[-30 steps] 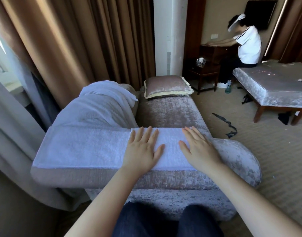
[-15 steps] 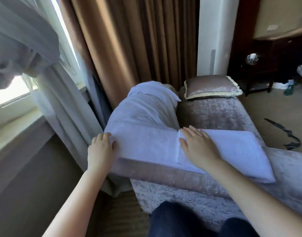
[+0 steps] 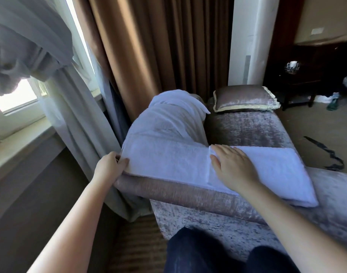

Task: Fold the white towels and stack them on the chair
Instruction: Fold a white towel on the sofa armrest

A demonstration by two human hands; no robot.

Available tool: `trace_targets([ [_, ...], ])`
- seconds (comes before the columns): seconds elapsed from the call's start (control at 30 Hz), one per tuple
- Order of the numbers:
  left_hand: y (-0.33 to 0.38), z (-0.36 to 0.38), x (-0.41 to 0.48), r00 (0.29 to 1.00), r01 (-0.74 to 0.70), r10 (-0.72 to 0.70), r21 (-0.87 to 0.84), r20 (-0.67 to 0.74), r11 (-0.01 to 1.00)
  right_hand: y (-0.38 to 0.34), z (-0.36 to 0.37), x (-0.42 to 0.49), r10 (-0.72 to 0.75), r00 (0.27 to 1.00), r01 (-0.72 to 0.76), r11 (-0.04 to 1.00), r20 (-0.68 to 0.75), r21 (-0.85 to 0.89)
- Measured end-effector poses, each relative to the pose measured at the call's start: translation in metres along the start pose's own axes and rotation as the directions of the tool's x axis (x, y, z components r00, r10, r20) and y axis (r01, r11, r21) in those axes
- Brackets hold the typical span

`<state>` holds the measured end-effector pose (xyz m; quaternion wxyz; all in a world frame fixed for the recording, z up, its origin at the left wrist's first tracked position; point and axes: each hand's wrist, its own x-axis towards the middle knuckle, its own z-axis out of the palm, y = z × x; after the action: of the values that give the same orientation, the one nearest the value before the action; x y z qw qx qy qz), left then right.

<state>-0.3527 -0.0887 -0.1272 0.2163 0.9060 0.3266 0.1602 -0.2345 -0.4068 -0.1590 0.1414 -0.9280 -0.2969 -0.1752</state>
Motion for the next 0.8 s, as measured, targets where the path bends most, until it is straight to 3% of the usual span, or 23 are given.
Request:
trace_targets([
  [0.17, 0.035, -0.03, -0.011, 0.992, -0.127, 0.123, -0.19, -0.029, 0.974, -0.001, 0.001, -0.001, -0.02, 0.999, 0.022, 0.998, -0.042, 0.053],
  [0.33, 0.115, -0.053, -0.041, 0.92, -0.391, 0.377, -0.338, -0.106, 0.856, 0.003, -0.025, -0.002, -0.067, 0.991, 0.103, 0.936, -0.117, 0.337],
  [0.47, 0.183, -0.052, -0.065, 0.812, -0.566, 0.577, -0.362, -0.089, 0.741, 0.002, -0.075, 0.0, -0.109, 0.98, 0.179, 0.846, -0.165, 0.503],
  [0.6, 0.238, -0.033, -0.092, 0.626, -0.709, 0.78, -0.42, -0.003, 0.567, 0.027, -0.125, 0.002, -0.098, 0.96, 0.219, 0.85, -0.263, 0.479],
  [0.7, 0.261, -0.013, -0.104, 0.524, -0.756, 0.851, -0.444, 0.033, 0.482, 0.059, -0.143, -0.005, -0.041, 0.966, 0.16, 0.87, -0.254, 0.466],
  [0.8, 0.267, 0.006, -0.106, 0.525, -0.603, 0.829, -0.603, 0.193, 0.522, 0.09, -0.146, -0.019, 0.078, 0.957, 0.052, 0.903, -0.281, 0.427],
])
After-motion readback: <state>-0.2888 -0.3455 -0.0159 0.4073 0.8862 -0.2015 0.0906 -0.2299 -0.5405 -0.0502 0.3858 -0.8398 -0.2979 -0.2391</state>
